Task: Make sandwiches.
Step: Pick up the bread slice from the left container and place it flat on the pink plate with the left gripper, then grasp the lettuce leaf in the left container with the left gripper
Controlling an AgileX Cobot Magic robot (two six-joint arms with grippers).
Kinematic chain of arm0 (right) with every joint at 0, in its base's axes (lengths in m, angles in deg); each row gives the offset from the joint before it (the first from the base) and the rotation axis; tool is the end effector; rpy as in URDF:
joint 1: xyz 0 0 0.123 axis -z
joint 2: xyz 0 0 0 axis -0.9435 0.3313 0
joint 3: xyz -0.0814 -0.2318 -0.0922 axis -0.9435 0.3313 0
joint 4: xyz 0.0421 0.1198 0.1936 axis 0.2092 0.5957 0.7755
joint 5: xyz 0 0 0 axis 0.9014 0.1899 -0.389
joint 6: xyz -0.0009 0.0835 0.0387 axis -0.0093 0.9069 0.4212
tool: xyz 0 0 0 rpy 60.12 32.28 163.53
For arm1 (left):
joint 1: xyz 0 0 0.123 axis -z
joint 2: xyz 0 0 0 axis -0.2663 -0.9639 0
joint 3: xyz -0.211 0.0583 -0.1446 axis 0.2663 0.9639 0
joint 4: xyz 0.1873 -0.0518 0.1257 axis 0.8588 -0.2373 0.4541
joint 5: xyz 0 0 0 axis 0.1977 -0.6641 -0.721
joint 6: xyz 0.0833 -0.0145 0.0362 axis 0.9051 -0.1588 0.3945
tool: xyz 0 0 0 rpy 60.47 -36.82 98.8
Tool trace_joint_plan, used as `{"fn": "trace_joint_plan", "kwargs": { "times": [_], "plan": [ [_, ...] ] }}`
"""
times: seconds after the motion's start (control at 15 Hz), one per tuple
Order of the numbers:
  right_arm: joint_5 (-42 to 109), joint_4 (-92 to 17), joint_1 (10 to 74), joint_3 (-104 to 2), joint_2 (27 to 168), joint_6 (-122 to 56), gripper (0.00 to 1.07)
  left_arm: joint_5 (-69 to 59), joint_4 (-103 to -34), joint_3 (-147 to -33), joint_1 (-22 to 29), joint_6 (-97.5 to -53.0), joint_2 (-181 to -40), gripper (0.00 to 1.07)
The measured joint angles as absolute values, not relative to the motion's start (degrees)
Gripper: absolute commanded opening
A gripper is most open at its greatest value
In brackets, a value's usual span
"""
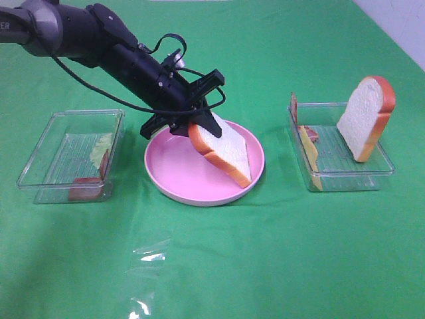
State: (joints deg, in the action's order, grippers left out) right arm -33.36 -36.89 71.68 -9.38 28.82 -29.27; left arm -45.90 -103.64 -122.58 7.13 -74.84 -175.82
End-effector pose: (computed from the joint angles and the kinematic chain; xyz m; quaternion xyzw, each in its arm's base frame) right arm 0.0024 0.0016 0.2520 0.0017 0.8749 0.0025 0.4843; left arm 0.3984 -0.2257 0.1356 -0.0076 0.9301 -0.3658 0.0339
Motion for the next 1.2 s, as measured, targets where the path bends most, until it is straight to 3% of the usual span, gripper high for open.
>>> {"fn": "trace_joint_plan", "kwargs": {
  "times": [0.07, 0.33, 0.47, 0.73, 0.87, 0.93, 1.0, 1.2],
  "plan": [
    [-33.36, -36.89, 71.68, -9.38, 28.82, -29.27, 0.84, -45.9, -103.64, -122.58, 7.13, -74.84, -175.93, 0.15],
    [-33.36, -36.89, 71.68, -9.38, 28.82, -29.27, 0.84, -45.9, -102.55, -122.58, 7.13, -74.84, -175.93, 0.68],
    [-33.36, -36.89, 71.68, -9.38, 28.82, -29.27, 0.84, -47.1, -99.51, -122.58, 7.13, -74.84, -175.93, 0.87],
    [-33.36, -36.89, 71.68, -9.38, 28.82, -29.27, 0.84, -48.31, -90.46, -122.58, 7.13, -77.82, -172.84, 0.89],
    [-33.36, -36.89, 71.68, -9.38, 28.82, -29.27, 0.84, -51.06, -83.24, -122.58, 7.13, -81.43, -168.94, 0.89],
    [-33.36, -36.89, 71.68, -9.38, 28.82, -29.27, 0.84, -55.99, -74.42, -122.58, 7.65, -85.33, -164.87, 0.89],
    [-33.36, -36.89, 71.68, -9.38, 28.82, -29.27, 0.84, -58.39, -71.32, -122.58, 7.99, -86.93, -163.04, 0.89],
    [-33.36, -36.89, 71.68, -9.38, 28.82, -29.27, 0.84, -62.46, -66.45, -122.58, 8.33, -89.57, -158.91, 0.89]
  ]
}}
